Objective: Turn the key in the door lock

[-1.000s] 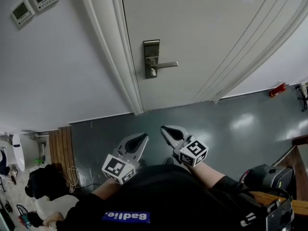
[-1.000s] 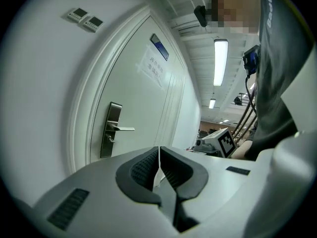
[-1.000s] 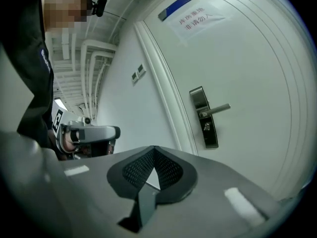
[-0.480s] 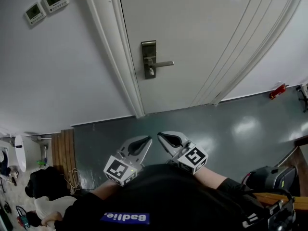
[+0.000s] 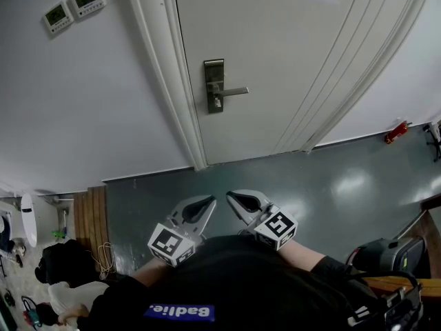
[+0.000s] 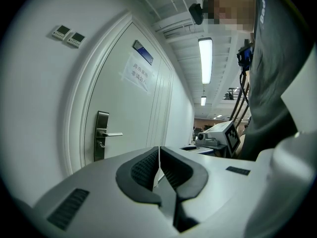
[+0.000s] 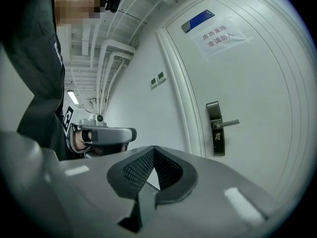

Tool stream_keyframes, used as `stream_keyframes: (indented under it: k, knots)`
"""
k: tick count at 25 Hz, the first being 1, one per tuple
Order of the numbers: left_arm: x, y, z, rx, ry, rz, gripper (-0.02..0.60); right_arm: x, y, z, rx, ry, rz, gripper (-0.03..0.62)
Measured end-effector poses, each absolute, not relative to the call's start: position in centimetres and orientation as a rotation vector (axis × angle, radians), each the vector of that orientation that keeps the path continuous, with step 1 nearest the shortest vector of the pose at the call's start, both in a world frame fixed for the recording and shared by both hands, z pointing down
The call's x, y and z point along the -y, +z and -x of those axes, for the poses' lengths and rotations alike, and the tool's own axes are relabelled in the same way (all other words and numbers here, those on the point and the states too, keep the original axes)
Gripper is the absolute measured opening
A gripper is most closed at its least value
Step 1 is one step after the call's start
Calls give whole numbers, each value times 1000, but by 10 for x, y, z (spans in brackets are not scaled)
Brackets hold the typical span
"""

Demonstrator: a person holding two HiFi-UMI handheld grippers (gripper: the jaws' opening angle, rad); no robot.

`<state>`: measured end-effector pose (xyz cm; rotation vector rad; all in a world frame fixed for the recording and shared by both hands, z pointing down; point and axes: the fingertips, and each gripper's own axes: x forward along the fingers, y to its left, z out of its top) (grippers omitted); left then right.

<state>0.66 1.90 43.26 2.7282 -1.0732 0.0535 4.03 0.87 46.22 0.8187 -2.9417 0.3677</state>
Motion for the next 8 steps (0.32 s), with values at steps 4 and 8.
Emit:
stream_keyframes:
  k: [4,8]
  knots:
    - [-19,434,-8,1074,58,-2733,14,-8,465,-43,2938,353,-823,1]
    - [-20,432,-10,1053,91,-2734,14,-8,466,-44,2932,338,-824,0]
